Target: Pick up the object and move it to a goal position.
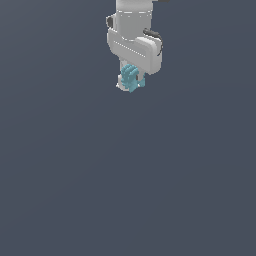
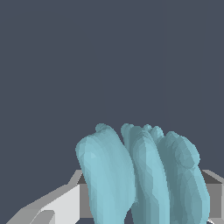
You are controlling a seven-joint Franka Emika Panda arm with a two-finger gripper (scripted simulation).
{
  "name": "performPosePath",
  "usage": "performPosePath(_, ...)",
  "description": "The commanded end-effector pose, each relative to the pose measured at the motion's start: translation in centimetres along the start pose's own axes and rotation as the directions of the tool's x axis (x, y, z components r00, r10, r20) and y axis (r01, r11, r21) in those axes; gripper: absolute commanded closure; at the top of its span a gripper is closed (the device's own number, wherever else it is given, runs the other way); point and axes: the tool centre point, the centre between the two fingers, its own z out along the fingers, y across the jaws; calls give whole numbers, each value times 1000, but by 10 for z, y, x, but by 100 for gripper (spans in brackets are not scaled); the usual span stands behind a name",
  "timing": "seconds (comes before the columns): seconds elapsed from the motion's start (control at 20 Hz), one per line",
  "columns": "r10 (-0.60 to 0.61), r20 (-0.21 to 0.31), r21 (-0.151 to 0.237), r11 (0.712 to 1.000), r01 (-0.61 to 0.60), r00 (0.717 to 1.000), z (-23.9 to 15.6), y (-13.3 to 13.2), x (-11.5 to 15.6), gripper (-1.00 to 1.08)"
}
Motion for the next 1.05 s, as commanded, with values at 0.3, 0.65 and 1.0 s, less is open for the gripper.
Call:
performPosePath(0.3, -1, 1, -1, 1000, 1, 1000, -73, 4, -27, 108)
performPosePath(0.65, -3, 3, 0, 1000, 3, 1000, -106, 3, -39, 108)
performPosePath(1.0, -3, 3, 0, 1000, 3, 1000, -115, 2, -41, 108)
